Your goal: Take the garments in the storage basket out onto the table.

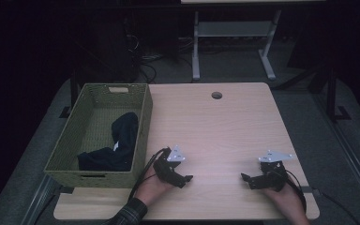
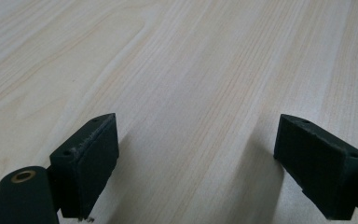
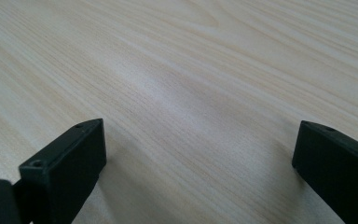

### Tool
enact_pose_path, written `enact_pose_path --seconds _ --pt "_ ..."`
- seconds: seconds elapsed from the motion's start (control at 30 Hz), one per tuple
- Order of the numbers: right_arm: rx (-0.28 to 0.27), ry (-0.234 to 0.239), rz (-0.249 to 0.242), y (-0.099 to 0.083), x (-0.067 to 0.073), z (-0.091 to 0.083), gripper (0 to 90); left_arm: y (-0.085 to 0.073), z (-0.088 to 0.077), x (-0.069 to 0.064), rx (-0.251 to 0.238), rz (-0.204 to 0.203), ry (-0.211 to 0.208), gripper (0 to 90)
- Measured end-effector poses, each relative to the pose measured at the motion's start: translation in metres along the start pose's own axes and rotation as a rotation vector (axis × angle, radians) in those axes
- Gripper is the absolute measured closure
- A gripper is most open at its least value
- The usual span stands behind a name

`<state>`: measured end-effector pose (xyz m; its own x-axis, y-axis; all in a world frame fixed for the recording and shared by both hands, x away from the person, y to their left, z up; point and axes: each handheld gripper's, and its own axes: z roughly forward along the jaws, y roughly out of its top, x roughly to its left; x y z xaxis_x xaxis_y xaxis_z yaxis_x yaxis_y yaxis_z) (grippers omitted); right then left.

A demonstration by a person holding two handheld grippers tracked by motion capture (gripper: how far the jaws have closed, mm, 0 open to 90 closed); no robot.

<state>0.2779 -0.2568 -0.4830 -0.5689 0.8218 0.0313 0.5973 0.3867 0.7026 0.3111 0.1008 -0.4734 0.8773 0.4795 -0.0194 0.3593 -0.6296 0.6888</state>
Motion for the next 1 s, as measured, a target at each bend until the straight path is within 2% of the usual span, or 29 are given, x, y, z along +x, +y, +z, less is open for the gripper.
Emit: enact_pose_path --seconds 0.33,0.5,0.73,1.0 --pt "0.0 0.0 0.0 0.0 0.0 0.0 2.4 0.0029 -0.0028 0.0007 0.003 -0.015 -0.014 13.5" --pt "0.0 0.0 -0.002 0.0 -0.0001 0.0 2.4 0.0047 -0.0037 0.0005 0.021 -0.002 -0.008 13.6" --pt "0.0 0.0 -0.001 0.0 -0.0001 0.0 2.4 0.0065 -0.0059 0.001 0.015 -0.02 -0.014 13.7" --pt "0.0 0.0 -0.001 0.0 0.0 0.0 2.4 0.0087 -0.0064 0.0011 0.034 -0.01 -0.022 13.8"
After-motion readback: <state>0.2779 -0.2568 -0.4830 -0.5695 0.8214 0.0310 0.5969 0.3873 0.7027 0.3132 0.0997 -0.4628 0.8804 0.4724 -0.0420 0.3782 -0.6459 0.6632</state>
